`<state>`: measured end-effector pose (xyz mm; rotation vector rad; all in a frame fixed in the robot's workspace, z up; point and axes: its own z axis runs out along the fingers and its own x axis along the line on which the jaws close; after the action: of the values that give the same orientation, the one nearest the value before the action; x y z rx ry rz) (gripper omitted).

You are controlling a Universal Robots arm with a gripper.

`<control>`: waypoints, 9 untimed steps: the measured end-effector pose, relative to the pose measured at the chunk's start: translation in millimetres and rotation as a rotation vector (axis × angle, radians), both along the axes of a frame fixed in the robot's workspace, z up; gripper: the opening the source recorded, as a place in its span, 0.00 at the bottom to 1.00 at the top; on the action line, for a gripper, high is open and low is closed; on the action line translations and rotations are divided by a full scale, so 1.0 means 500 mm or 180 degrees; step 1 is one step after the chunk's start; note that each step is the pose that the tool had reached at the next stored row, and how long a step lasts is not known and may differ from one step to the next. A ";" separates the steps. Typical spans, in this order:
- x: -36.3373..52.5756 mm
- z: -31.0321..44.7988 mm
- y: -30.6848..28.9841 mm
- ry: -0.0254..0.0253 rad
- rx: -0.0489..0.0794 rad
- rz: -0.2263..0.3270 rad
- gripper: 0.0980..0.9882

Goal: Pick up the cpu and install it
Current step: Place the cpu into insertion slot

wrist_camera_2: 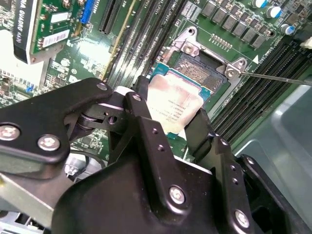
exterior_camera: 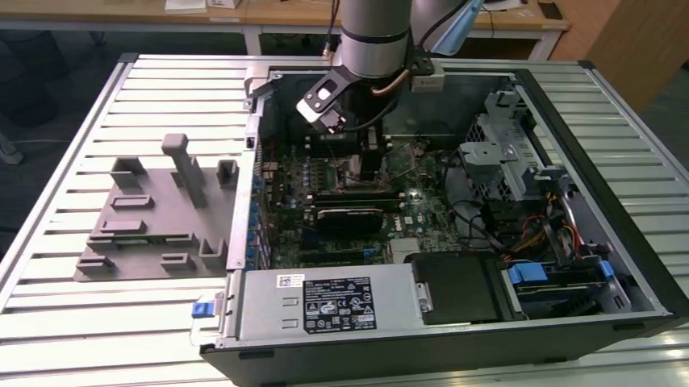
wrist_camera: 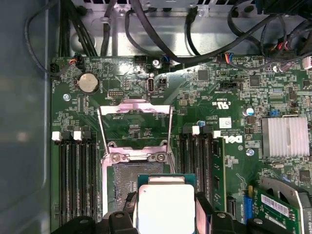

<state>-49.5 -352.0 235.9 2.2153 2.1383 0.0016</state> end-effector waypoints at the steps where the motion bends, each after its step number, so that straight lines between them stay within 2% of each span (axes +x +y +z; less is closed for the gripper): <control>1: 0.000 -0.001 0.002 0.0000 0.0000 0.0000 0.50; 2: 0.001 -0.012 0.037 -0.0001 0.0003 0.0000 0.50; 9: 0.001 -0.018 0.040 0.0001 0.0002 0.0000 0.50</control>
<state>-49.1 -332.2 227.0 2.2156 2.1387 0.0019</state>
